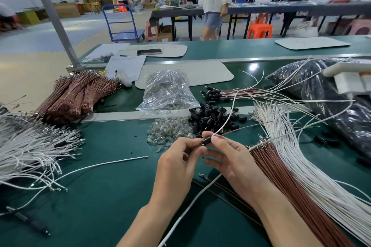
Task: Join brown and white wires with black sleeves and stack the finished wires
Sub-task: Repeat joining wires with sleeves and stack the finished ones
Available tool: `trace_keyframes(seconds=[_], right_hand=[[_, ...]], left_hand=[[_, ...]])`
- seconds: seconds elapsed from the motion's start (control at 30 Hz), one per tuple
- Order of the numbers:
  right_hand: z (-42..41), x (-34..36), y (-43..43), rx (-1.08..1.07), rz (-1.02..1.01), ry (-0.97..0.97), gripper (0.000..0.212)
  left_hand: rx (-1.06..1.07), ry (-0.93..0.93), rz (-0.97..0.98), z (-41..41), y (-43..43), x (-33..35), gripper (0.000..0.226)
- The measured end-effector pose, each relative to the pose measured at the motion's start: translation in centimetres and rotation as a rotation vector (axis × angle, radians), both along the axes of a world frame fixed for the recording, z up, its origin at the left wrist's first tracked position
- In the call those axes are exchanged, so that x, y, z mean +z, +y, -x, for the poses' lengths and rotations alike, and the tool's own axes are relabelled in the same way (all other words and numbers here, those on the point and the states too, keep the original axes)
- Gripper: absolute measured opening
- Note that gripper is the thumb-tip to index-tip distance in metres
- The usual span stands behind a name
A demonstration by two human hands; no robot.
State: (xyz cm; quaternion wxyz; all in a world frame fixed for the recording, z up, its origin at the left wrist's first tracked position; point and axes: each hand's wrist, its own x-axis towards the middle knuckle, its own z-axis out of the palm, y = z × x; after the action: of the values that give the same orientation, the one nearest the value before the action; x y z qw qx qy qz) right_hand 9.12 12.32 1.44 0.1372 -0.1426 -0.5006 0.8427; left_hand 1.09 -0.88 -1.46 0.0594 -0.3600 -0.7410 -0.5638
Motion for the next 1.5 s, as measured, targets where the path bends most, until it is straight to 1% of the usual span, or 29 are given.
trace_keyframes(seconds=[0.17,0.3,0.4,0.5,0.6,0.7,0.83,0.9,0.97,1.07,1.2,1.23,1.37,1.43,1.5], right_hand=[[0.0,-0.1,0.2,0.021,0.005,-0.002,0.037],[0.1,-0.3,0.2,0.037,0.006,-0.002,0.032],[0.1,-0.4,0.2,0.043,-0.007,-0.013,0.032],[0.1,-0.4,0.2,0.043,-0.010,-0.020,0.033],[0.1,-0.4,0.2,0.033,-0.035,-0.019,0.036],[0.1,-0.4,0.1,-0.032,-0.033,-0.010,0.038],[0.2,-0.6,0.0,-0.132,-0.029,-0.004,0.029],[0.2,-0.6,0.0,-0.171,-0.022,0.008,0.026],[0.3,-0.6,-0.1,-0.208,-0.042,0.009,0.024],[0.2,-0.5,-0.1,-0.258,-0.100,0.001,0.023],[0.2,-0.4,-0.4,-0.266,-0.177,-0.014,0.012],[0.2,-0.3,-0.5,-0.266,-0.197,-0.021,0.012],[0.2,-0.2,-0.9,-0.240,-0.251,-0.036,0.012],[0.2,-0.2,-1.1,-0.212,-0.258,-0.034,0.011],[0.2,-0.1,-1.2,-0.180,-0.238,-0.016,0.011]], left_hand=[[-0.060,-0.086,-0.045,-0.1,0.0,0.3,0.018],[-0.065,-0.114,-0.040,0.0,-0.2,0.4,0.019],[-0.069,-0.137,-0.049,0.0,-0.2,0.3,0.018],[-0.051,-0.151,-0.043,0.1,-0.2,0.3,0.021],[-0.013,-0.136,-0.033,0.3,-0.2,0.4,0.024],[0.007,-0.096,-0.014,0.4,-0.3,0.5,0.021],[0.012,-0.054,0.026,0.2,-0.4,0.8,0.013],[0.026,-0.038,0.070,0.1,-0.4,0.9,0.013],[0.064,-0.025,0.137,0.0,-0.4,0.8,0.018],[0.135,0.003,0.220,-0.1,-0.5,0.8,0.033],[0.170,0.026,0.279,0.0,-0.4,1.0,0.043],[0.176,0.031,0.284,0.0,-0.4,1.1,0.042],[0.176,0.075,0.298,-0.3,-0.2,1.1,0.029],[0.152,0.045,0.321,-0.1,-0.2,1.1,0.031],[0.145,-0.005,0.301,0.1,-0.2,1.0,0.035]])
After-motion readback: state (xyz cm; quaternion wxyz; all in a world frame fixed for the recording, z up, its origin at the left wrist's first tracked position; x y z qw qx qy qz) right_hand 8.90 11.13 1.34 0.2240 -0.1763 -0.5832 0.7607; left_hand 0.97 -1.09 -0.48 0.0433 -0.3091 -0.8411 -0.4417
